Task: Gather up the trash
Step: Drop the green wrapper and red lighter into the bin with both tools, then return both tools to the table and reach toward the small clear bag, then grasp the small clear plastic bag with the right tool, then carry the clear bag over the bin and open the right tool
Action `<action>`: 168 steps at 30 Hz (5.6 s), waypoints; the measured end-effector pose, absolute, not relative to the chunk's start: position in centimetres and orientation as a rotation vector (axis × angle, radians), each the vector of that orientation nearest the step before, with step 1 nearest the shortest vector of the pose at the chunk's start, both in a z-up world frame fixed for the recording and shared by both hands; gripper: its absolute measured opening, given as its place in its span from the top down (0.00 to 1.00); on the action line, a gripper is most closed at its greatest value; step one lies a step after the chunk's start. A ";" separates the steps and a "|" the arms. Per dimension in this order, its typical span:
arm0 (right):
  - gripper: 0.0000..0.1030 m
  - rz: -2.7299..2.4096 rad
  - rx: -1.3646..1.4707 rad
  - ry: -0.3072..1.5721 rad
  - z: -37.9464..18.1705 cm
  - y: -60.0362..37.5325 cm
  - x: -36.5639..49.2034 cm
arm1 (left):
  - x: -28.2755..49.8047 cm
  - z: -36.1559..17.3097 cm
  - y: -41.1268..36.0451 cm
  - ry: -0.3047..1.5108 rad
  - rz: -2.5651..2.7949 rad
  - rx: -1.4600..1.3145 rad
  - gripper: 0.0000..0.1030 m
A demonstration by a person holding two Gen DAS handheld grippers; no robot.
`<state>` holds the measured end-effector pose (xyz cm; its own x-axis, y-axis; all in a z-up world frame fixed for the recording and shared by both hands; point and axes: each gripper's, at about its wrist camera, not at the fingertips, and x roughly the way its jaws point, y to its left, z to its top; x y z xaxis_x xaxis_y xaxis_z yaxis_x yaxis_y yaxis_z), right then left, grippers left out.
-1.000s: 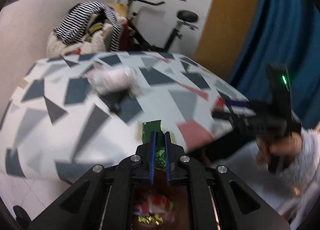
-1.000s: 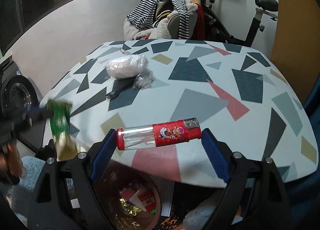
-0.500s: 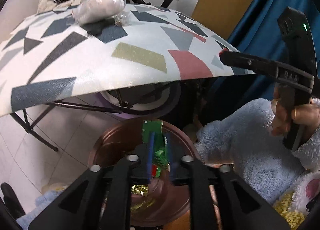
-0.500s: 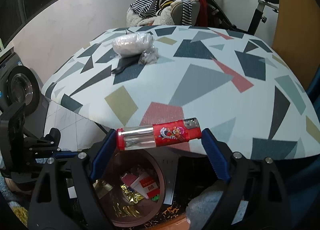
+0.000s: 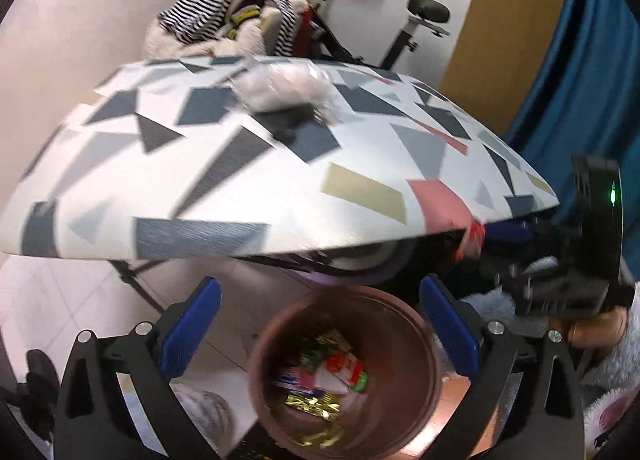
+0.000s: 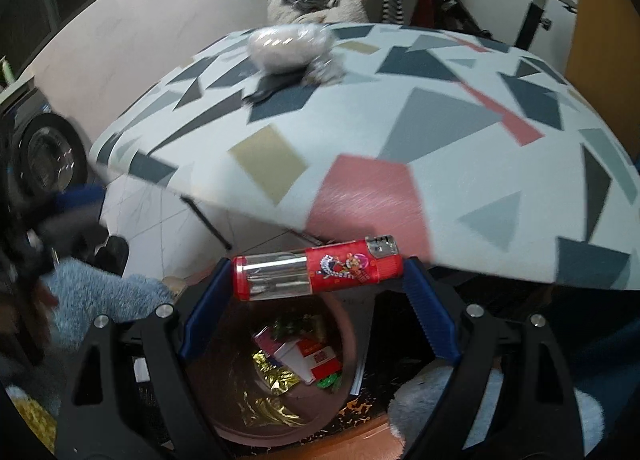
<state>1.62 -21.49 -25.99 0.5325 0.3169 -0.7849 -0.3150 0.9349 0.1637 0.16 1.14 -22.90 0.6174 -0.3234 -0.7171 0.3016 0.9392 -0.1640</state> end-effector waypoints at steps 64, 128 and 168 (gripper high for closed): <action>0.05 0.373 -0.039 0.822 -23.6 -22.3 4.5 | 3.0 -17.0 6.0 0.583 -0.200 -0.075 0.05; 0.65 0.351 0.220 0.972 -25.6 -23.5 20.5 | 21.2 -24.7 -2.4 0.937 -0.452 0.027 0.56; 0.65 0.365 0.226 0.908 -22.7 -25.5 10.5 | 7.4 -22.2 -2.1 0.924 -0.539 0.019 0.91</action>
<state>10.46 -25.50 -22.66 0.5603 0.4006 -0.7250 -0.2122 0.9155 0.3419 7.42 -2.06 -22.21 0.4804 -0.4337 -0.7623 0.4496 0.8681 -0.2105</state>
